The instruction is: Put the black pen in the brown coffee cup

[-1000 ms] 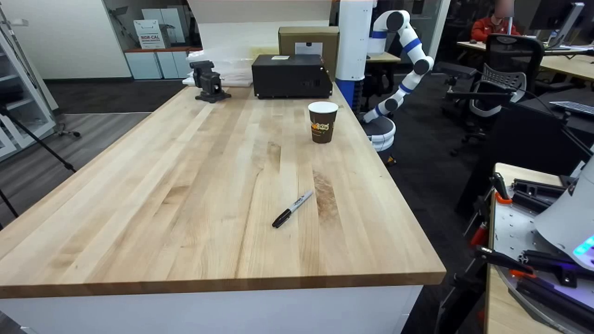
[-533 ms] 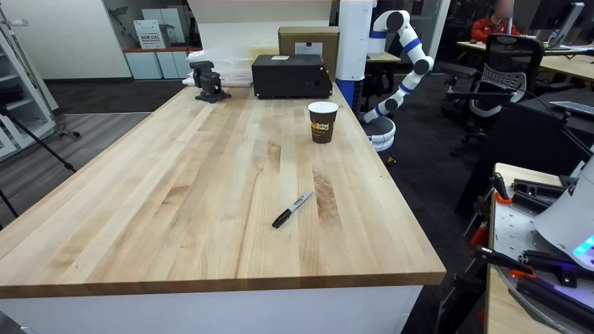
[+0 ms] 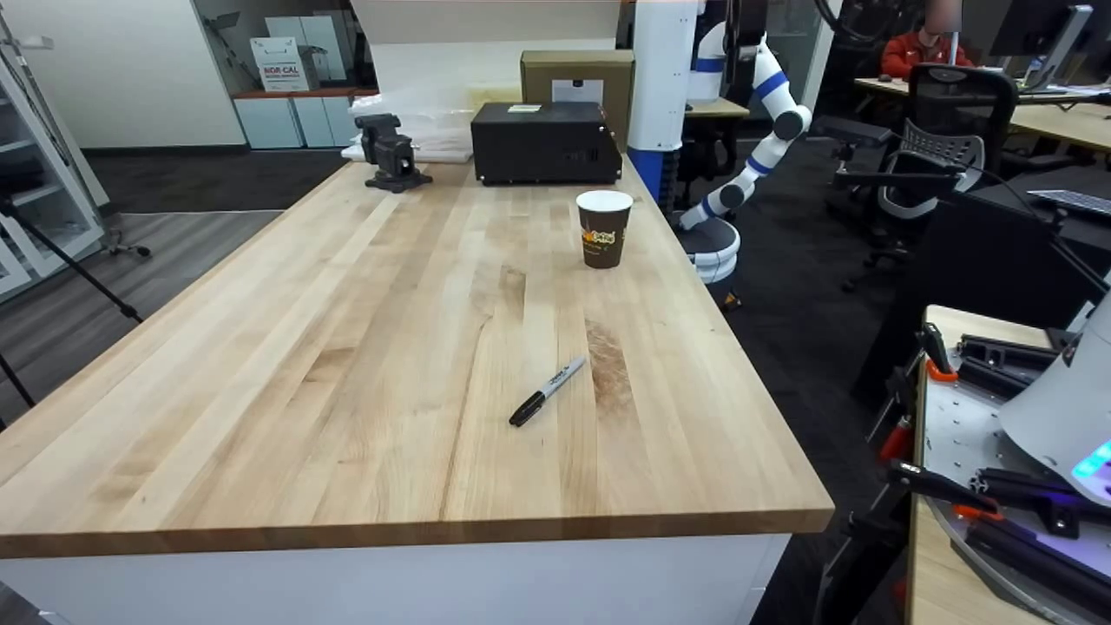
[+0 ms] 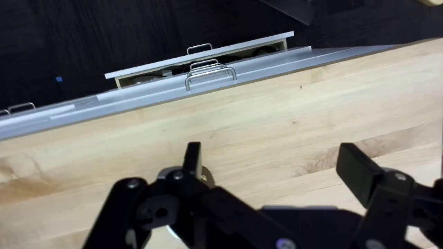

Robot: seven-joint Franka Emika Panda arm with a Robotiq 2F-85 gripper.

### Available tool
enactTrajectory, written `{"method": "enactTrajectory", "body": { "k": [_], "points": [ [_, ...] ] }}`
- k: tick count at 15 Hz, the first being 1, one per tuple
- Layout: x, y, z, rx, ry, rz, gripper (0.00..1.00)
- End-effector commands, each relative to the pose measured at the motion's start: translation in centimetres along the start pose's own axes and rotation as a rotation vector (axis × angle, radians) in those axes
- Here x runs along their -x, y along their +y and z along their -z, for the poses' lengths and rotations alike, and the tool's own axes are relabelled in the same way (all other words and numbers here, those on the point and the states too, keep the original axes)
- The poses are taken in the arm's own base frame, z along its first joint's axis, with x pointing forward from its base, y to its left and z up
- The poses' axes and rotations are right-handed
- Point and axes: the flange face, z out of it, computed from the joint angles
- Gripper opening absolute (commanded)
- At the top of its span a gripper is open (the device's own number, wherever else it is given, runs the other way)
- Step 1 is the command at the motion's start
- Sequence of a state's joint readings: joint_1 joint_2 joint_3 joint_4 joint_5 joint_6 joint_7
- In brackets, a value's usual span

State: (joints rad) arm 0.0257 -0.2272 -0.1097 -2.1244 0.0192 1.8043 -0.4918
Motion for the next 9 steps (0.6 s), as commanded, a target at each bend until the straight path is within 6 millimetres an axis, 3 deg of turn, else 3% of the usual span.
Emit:
{"method": "enactTrajectory", "body": {
  "k": [1, 9],
  "points": [
    [-4.0, -2.9, -2.2, 0.006, -0.011, 0.205, 1.0],
    [-11.3, -10.4, -8.1, -0.012, -0.05, 0.675, 1.0]
  ]
}}
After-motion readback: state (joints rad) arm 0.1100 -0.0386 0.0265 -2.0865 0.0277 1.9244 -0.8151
